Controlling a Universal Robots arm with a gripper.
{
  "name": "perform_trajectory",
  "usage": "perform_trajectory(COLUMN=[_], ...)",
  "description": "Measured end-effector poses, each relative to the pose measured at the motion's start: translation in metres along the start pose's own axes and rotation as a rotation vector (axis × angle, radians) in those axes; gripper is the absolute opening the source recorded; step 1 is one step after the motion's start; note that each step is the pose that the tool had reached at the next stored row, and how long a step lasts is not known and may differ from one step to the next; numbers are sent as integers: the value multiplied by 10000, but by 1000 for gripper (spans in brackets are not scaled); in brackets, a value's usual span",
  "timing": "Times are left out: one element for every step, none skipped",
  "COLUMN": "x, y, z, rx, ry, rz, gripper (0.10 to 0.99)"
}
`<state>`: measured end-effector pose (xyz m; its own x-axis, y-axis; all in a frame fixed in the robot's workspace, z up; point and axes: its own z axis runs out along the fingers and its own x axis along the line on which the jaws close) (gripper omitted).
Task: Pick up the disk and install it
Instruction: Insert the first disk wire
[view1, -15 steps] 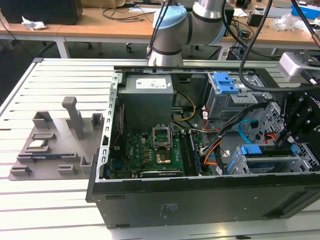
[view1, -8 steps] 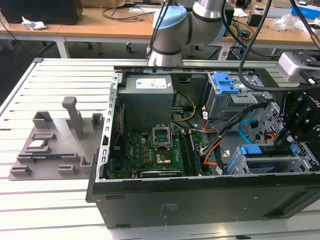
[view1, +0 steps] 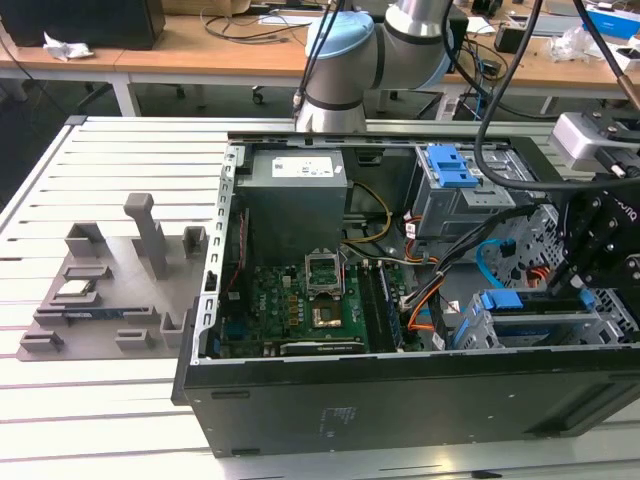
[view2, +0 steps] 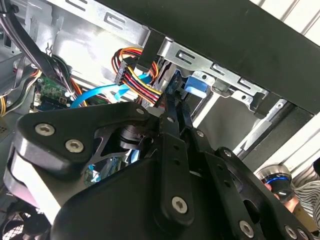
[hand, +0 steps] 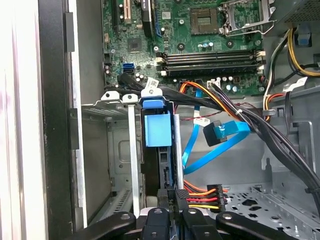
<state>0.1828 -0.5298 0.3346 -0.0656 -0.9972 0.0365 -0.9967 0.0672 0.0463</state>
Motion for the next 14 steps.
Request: perform_trajectory(x=[1, 1, 0, 0, 0, 0, 0, 2, 3, 5, 6, 3, -33, -55], y=[0, 0, 0, 0, 0, 0, 0, 1, 3, 7, 10, 12, 22, 28], z=[7, 10, 12, 13, 26, 23, 15, -11, -52, -141, -189, -233, -352, -419], rx=[0, -1, -2, -2, -8, -5, -2, -3, -3, -2, -1, -2, -1, -1], ry=[-3, -7, -11, -11, -41, -30, -16, -13, -15, -11, -9, -4, 14, 14], rz=[0, 1, 1, 0, 0, 1, 2, 1, 1, 1, 1, 1, 2, 3], gripper=[169, 169, 169, 169, 176, 176, 239, 239, 239, 239, 239, 239, 239, 157])
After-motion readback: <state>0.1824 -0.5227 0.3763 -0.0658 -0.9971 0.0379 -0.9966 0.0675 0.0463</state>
